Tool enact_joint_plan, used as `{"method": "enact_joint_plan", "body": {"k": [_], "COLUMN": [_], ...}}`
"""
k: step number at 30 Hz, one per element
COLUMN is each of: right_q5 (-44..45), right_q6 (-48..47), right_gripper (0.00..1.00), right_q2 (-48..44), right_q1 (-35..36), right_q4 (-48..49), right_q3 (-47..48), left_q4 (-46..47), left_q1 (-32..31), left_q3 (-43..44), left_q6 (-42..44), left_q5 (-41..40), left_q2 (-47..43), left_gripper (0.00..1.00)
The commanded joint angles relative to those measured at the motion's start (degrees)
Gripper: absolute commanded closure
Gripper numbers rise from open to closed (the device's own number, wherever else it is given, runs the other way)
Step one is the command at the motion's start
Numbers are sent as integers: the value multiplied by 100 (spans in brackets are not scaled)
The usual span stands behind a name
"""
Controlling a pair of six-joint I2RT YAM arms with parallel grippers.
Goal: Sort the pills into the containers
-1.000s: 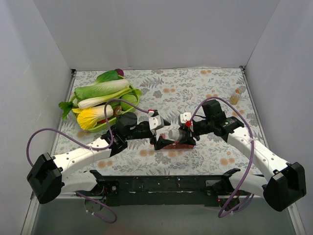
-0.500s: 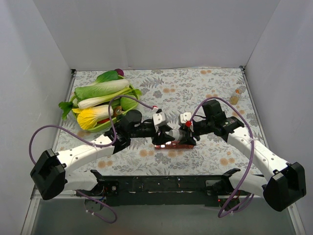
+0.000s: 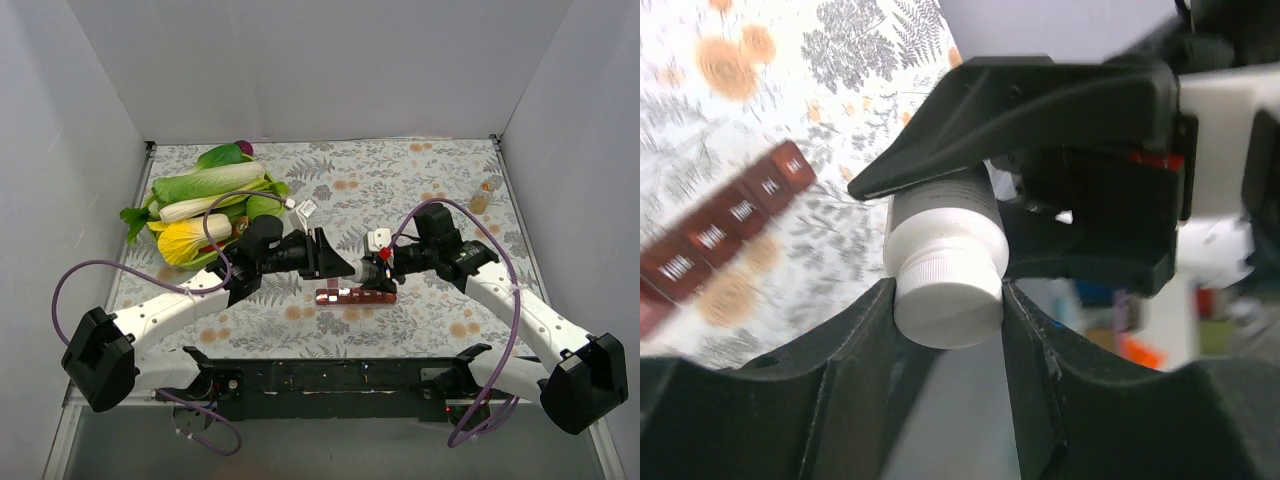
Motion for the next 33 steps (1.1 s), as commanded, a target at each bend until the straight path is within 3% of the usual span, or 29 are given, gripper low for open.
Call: {"method": "enact_joint_plan", "body": {"k": [1,6,15,23,24,25,27,28,32,33], "right_q5": [156,174,288,253,244,218,191,183,174,165], "right_q6": [10,19,19,19,19,19,27,36,45,62], "right_gripper": [99,99,99,99,99,99,99,99,99,99], "right_q2": [-106,-97,-212,-185,-185,-185,-185,-185,-194,-203], "right_q1": [-22,-22,-22,-22,-22,-31,-22,-22,-22,-22], "right_q4": [-188,-179,-126,-117,-117,-126,-126,-126,-117,-117], "right_q3": [-112,-112,-217,-182,-191,-182,-200,-200,-217,-217], "left_q4": [-522,-505,-1015,-823,-743,-682,-383,-278,-4,22], "left_q1": [252,252,410,622,630,639,665,666,683,701], "left_q3": [99,511,846,487,443,399,285,240,240,231], "left_q6": [-2922,-3856,-3998,-4015,-4015,-4024,-4015,-4015,-3735,-3664], "left_q5": [-658,-298,-34,291,326,379,511,563,669,687], "left_q2": [-312,-57,-48,-153,-136,-118,-57,-39,5,-30], "left_gripper": [100,100,100,97,94,83,69,51,12,7]}}
